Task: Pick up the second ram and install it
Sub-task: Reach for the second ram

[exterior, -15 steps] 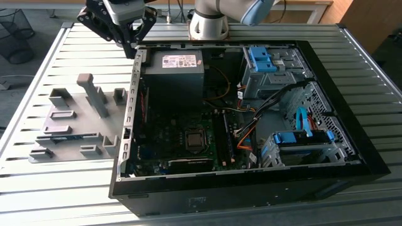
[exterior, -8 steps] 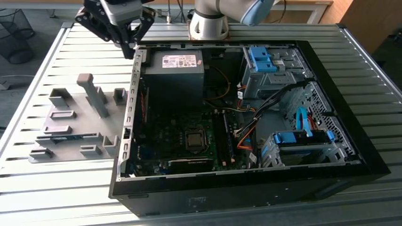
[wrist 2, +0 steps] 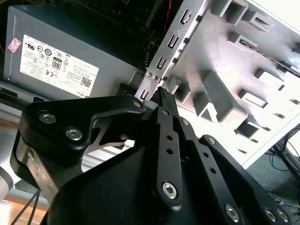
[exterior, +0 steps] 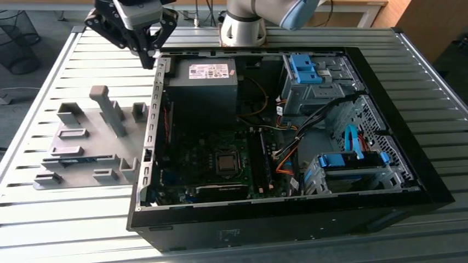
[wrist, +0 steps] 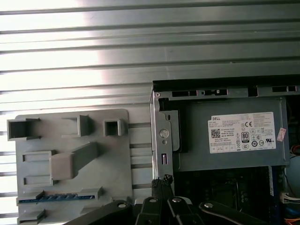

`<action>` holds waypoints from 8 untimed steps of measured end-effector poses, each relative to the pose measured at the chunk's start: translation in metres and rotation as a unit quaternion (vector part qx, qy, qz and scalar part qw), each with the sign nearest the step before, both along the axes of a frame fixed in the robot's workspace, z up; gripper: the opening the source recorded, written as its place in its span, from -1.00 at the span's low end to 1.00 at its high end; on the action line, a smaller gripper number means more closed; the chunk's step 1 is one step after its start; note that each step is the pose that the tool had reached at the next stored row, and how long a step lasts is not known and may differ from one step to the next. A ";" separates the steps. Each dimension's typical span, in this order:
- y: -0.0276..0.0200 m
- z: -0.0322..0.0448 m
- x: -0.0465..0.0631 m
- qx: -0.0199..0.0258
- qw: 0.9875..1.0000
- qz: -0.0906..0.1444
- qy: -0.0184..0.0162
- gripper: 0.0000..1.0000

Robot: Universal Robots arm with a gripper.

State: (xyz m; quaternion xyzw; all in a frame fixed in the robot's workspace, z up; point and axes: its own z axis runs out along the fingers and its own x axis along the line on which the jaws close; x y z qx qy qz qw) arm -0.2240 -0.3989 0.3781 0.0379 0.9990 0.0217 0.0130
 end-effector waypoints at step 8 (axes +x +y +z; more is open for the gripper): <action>0.0000 -0.0003 -0.003 0.000 1.000 0.000 0.000 -0.80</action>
